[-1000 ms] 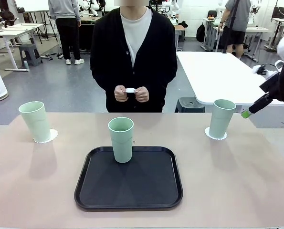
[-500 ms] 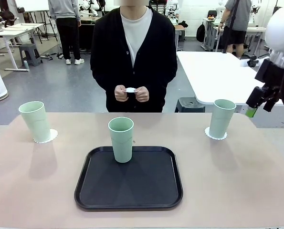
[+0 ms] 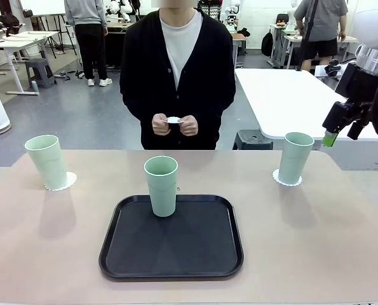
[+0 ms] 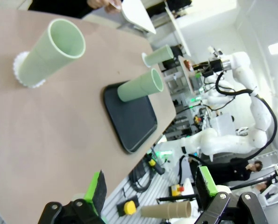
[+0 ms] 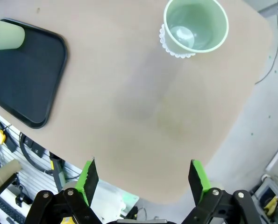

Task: Place coasters on the table and set cups on them.
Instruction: Take one Reusable plastic cup from the Flat Tray and place it on a coaster set by the human.

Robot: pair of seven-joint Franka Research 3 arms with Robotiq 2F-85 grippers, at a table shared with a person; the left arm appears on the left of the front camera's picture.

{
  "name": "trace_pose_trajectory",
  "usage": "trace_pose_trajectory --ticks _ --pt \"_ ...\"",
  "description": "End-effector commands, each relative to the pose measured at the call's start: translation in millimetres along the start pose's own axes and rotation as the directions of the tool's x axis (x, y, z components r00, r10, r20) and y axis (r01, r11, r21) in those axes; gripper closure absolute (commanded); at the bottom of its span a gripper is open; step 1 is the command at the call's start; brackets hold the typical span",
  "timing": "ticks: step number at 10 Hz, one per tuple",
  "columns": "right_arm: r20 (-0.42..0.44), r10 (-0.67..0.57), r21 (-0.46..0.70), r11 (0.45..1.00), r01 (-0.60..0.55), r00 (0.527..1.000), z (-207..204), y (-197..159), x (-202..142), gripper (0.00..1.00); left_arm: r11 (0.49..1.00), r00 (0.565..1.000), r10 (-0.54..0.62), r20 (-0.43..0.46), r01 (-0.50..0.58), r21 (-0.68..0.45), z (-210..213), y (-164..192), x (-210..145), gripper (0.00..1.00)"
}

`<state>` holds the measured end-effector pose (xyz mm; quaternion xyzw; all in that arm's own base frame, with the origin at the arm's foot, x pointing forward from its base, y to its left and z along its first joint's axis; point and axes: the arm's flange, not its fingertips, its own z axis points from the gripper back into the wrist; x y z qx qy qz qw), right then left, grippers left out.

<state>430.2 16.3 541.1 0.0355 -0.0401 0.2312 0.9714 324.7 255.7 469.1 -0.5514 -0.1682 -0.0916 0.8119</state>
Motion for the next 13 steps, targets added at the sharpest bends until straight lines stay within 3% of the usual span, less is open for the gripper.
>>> trace_pose_trajectory --ticks 1,9,10,11,13 --pt "-0.010 -0.003 -0.005 1.000 0.003 1.000 -3.8 -0.4 -1.4 0.00 1.000 1.000 -0.001 -0.001 0.001 -0.005 2.5 -1.4 -1.4 0.00" --pt "0.000 0.000 0.003 1.000 0.000 1.000 -0.6 -0.3 -0.3 0.00 1.000 1.000 -0.001 -0.001 0.001 -0.005 2.5 -1.4 -1.4 0.00" --pt "0.128 -0.120 0.216 0.972 0.090 0.985 13.6 -36.8 -25.1 0.00 1.000 1.000 -0.001 -0.001 0.001 -0.005 2.5 -1.4 -1.4 0.00" --pt "0.182 -0.212 0.418 0.901 0.120 0.960 23.3 -73.1 -52.3 0.00 1.000 1.000 -0.001 -0.001 0.001 -0.005 2.5 -1.4 -1.4 0.00" --pt "0.184 -0.337 0.552 0.813 0.186 0.923 16.2 -122.0 -92.3 0.00 1.000 1.000 -0.001 -0.001 0.001 -0.005 2.5 -1.4 -1.4 0.00"
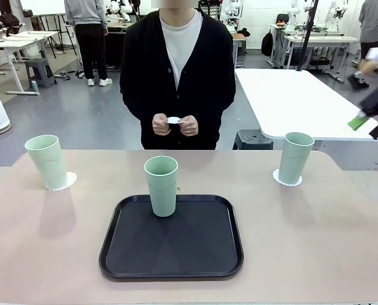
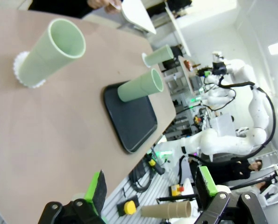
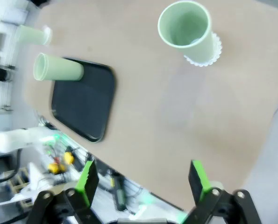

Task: Place coasters on the table and set cups on them.
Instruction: Take one Reusable plastic cup from the Flat Tray and place it on a coaster set by the human.

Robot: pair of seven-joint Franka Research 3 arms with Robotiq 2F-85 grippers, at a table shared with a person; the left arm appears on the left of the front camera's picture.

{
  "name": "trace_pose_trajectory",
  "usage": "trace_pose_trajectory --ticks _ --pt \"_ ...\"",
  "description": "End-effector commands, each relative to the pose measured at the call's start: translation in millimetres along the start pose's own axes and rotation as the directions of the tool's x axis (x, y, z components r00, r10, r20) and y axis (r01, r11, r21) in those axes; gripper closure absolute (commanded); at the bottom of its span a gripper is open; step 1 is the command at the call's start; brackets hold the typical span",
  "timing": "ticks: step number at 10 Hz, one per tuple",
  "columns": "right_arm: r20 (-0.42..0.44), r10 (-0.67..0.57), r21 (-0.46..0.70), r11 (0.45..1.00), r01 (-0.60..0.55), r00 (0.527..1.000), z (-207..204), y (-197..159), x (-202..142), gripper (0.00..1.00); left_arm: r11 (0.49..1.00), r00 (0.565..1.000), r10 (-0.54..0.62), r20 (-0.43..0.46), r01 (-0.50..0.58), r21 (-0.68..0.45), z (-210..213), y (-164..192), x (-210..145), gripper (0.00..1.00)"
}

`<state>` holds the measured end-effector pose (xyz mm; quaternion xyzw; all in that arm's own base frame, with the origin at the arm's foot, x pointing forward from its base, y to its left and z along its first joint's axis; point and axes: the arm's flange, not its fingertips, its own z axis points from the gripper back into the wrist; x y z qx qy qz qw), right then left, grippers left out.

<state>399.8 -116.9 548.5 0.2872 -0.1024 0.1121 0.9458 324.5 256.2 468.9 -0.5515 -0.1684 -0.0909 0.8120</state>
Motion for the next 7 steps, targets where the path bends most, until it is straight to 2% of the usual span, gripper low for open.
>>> trace_pose_trajectory --ticks 1,3,5,7 --pt "0.018 -0.081 0.155 0.985 0.077 0.997 10.4 -45.0 -11.8 0.00 1.000 1.000 -0.003 -0.002 0.002 -0.006 2.1 -1.7 -1.1 0.00" --pt "-0.018 -0.082 0.302 0.950 0.083 0.997 17.8 -98.8 -34.7 0.00 1.000 1.000 -0.003 -0.002 0.002 -0.006 2.1 -1.7 -1.1 0.00" --pt "0.021 -0.093 0.435 0.898 0.075 0.995 29.3 -146.6 -58.4 0.00 1.000 1.000 -0.003 -0.002 0.002 -0.006 2.1 -1.7 -1.1 0.00" --pt "0.066 -0.125 0.519 0.852 0.073 0.990 41.0 -171.2 -70.9 0.00 1.000 1.000 -0.003 -0.002 0.002 -0.006 2.1 -1.7 -1.1 0.00"
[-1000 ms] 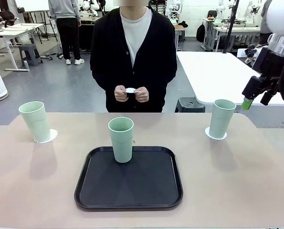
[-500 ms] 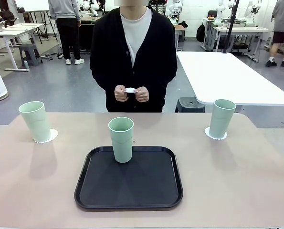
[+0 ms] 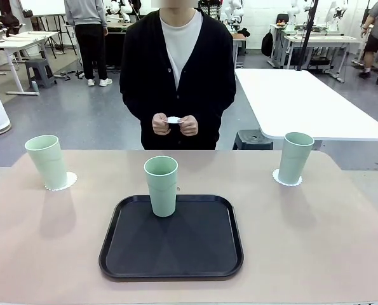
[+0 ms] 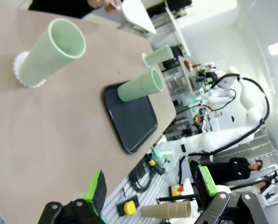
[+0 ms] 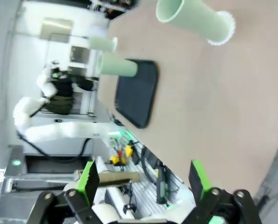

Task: Place coasters on the table and set cups on them.
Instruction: Take one Reusable plastic cup from the Flat Tray and place it on a coaster set by the human.

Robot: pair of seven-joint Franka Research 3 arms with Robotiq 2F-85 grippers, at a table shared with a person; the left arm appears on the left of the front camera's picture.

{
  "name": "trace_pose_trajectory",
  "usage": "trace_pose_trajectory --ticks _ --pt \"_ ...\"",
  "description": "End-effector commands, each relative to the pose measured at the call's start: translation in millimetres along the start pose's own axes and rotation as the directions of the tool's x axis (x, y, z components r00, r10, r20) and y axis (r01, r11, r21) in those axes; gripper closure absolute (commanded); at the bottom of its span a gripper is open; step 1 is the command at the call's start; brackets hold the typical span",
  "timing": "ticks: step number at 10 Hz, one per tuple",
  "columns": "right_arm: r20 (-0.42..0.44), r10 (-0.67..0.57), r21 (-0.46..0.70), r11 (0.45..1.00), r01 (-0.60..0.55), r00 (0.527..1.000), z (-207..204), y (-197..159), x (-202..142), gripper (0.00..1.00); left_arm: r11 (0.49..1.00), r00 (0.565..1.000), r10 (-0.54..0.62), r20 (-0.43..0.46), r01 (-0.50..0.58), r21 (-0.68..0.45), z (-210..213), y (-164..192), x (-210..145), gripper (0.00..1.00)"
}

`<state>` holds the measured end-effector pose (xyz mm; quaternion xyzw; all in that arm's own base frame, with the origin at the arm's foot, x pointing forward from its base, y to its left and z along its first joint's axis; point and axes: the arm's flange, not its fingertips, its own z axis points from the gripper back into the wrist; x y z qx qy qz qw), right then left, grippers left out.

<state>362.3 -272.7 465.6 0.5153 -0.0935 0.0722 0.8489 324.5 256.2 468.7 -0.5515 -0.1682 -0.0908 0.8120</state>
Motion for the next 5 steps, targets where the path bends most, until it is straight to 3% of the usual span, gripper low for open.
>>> trace_pose_trajectory --ticks 1,3,5 --pt "0.031 0.003 0.087 0.996 -0.005 1.000 28.5 -6.5 8.9 0.00 1.000 1.000 -0.003 -0.002 0.003 -0.006 2.2 -1.9 -1.0 0.00" --pt "0.095 -0.051 0.130 0.991 0.038 0.994 41.1 -12.4 6.7 0.00 1.000 1.000 -0.003 -0.002 0.003 -0.006 2.2 -1.9 -1.0 0.00" --pt "0.103 -0.051 0.148 0.988 0.035 0.993 40.4 -13.3 9.3 0.00 1.000 1.000 -0.003 -0.002 0.003 -0.006 2.2 -1.9 -1.0 0.00"
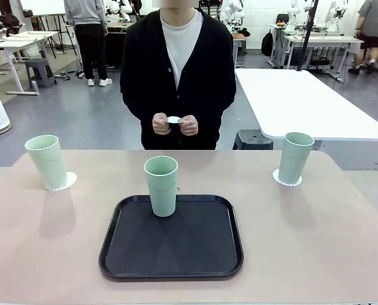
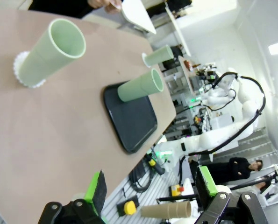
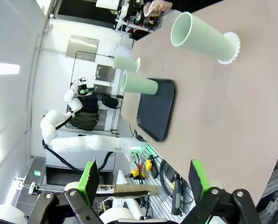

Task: Place coasters on the table and set cups on them.
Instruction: Take one Reusable plastic cup from the Flat Tray and place it on a coaster set by the human.

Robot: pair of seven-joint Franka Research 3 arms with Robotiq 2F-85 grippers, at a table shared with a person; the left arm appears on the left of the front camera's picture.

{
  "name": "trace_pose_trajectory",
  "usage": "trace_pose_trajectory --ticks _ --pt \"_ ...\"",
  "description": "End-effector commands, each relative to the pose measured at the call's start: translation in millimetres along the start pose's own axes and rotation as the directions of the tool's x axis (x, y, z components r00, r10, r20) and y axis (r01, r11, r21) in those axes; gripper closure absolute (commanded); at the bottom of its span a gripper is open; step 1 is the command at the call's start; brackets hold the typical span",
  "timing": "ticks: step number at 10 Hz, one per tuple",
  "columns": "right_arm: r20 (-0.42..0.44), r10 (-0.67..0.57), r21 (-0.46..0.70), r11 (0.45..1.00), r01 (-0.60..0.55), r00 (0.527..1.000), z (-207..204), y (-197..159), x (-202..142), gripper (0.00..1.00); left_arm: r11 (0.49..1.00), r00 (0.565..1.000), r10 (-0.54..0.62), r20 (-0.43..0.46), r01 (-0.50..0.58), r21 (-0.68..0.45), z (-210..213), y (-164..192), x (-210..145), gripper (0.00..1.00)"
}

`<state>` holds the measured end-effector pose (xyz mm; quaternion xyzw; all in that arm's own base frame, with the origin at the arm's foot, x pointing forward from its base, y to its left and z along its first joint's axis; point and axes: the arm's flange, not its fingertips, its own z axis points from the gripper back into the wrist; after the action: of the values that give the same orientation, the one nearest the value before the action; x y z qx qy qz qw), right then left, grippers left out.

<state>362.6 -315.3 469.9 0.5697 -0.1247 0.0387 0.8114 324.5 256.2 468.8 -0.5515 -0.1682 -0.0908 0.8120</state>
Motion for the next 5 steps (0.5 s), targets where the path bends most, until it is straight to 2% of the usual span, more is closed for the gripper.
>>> trace_pose_trajectory --ticks 1,2,5 --pt "0.002 -0.017 0.028 0.999 0.017 1.000 -3.4 3.4 11.4 0.00 1.000 1.000 -0.003 -0.002 0.003 -0.006 2.2 -1.8 -1.1 0.00" --pt "-0.019 -0.005 0.017 1.000 0.005 1.000 -7.7 7.1 12.6 0.00 1.000 1.000 -0.003 -0.002 0.003 -0.006 2.2 -1.8 -1.1 0.00" --pt "0.000 0.002 0.006 1.000 -0.002 1.000 -2.5 -0.4 2.8 0.00 1.000 1.000 -0.003 -0.002 0.003 -0.006 2.2 -1.8 -1.1 0.00"
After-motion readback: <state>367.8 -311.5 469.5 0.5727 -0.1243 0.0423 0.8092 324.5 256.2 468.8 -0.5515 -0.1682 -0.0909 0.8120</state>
